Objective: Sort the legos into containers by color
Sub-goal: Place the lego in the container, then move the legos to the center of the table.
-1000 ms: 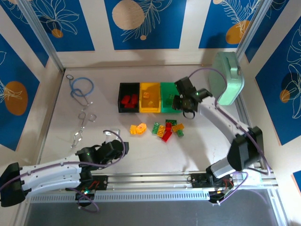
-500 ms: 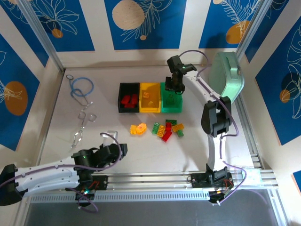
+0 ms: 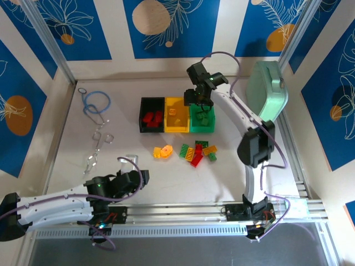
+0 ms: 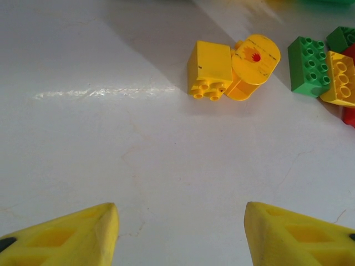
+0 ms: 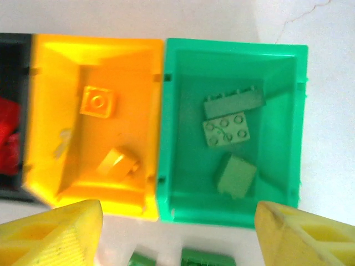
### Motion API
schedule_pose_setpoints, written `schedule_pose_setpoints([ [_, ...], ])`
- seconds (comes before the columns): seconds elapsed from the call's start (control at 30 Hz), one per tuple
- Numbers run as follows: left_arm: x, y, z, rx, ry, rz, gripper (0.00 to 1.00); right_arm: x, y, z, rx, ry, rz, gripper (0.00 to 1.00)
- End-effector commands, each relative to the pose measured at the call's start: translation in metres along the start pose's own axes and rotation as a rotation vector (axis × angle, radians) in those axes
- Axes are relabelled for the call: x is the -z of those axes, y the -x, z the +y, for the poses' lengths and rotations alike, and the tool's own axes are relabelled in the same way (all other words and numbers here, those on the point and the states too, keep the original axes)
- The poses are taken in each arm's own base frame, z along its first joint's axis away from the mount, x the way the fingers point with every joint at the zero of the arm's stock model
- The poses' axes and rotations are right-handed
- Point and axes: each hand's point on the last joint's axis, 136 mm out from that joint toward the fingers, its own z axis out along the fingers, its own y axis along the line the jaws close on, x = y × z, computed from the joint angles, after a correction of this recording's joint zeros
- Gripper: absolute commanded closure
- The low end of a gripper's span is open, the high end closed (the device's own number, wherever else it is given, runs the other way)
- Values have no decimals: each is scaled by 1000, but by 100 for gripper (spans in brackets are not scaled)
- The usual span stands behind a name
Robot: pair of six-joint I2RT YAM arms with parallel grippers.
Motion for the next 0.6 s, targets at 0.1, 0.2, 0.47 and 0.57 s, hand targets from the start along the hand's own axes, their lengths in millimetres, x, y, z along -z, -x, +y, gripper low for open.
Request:
schedule_pose_setpoints([
  [0.1, -6, -3, -5, -34, 8, 6, 37, 101, -31, 21, 90, 111, -237, 27],
  [0.2, -10, -3, -11, -38, -3, 6, 34, 115, -77, 16, 109, 121, -292, 25],
  [0.47, -20, 8, -33, -68, -19, -8, 30, 92, -227, -24, 33, 155, -224, 25],
  [0.57, -28, 9, -43, -75, -24, 15, 30, 71, -275, -35, 8, 165, -139, 25],
])
